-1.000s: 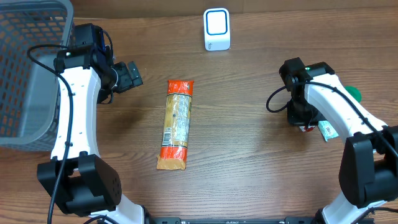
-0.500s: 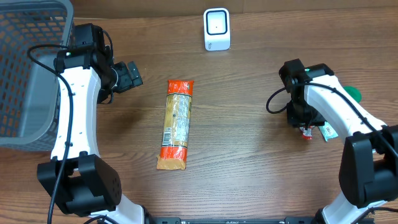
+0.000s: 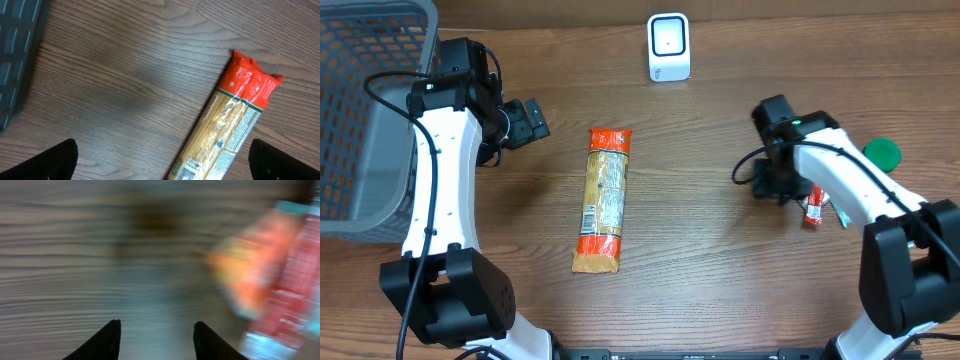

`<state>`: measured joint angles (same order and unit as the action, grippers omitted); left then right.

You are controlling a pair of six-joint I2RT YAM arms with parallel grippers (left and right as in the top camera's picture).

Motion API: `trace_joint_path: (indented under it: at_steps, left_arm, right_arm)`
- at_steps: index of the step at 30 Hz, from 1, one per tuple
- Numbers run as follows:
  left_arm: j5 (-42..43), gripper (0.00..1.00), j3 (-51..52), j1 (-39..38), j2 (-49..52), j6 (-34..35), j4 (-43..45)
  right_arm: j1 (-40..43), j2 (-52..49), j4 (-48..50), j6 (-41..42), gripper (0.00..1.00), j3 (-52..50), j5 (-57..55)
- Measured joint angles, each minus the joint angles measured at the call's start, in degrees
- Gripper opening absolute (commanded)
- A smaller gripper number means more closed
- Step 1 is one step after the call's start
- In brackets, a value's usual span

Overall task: Scan the item barcode
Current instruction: 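Release the red stick and move the right gripper to the spaghetti package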

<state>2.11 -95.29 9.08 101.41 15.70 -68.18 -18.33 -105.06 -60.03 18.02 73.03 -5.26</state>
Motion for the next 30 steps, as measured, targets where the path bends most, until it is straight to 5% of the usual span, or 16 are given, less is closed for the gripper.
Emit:
trace_joint_path:
  at_steps: [5, 8, 18, 20, 23, 27, 29, 30]
  left_arm:
    - [-0.02, 1.00, 0.00, 0.00, 0.00, 0.00, 0.00]
    - [0.00, 1.00, 0.00, 0.00, 0.00, 0.00, 0.00]
    - [-0.02, 1.00, 0.00, 0.00, 0.00, 0.00, 0.00]
    - [0.00, 1.00, 0.00, 0.00, 0.00, 0.00, 0.02]
    - [-0.02, 1.00, 0.00, 0.00, 0.00, 0.00, 0.00]
    - [0.00, 1.00, 0.00, 0.00, 0.00, 0.00, 0.00]
    - [0.00, 1.00, 0.00, 0.00, 0.00, 0.00, -0.02]
    - [0.00, 1.00, 0.00, 0.00, 0.00, 0.00, 0.00]
  right_arm:
    - [-5.55, 0.00, 11.78, 4.83, 0.68, 0.31, 13.84]
    - [-9.62, 0.00, 17.99, 9.77, 1.00, 0.57, 19.78]
    - [-22.67, 0.00, 22.53, 15.67, 1.00, 0.63, 23.69]
    - [-24.96, 0.00, 22.64, 17.79, 0.95, 0.63, 21.92]
    - [-29.29, 0.00, 24.37, 21.35, 0.72, 0.63, 16.65]
    - [-35.87, 0.00, 26.18, 23.12, 0.25, 0.68, 9.29]
    - [-39.19, 0.00, 27.61, 23.89, 0.25, 0.68, 5.35]
    - [-40.06, 0.00, 28.39, 23.93, 0.33, 0.68, 4.02]
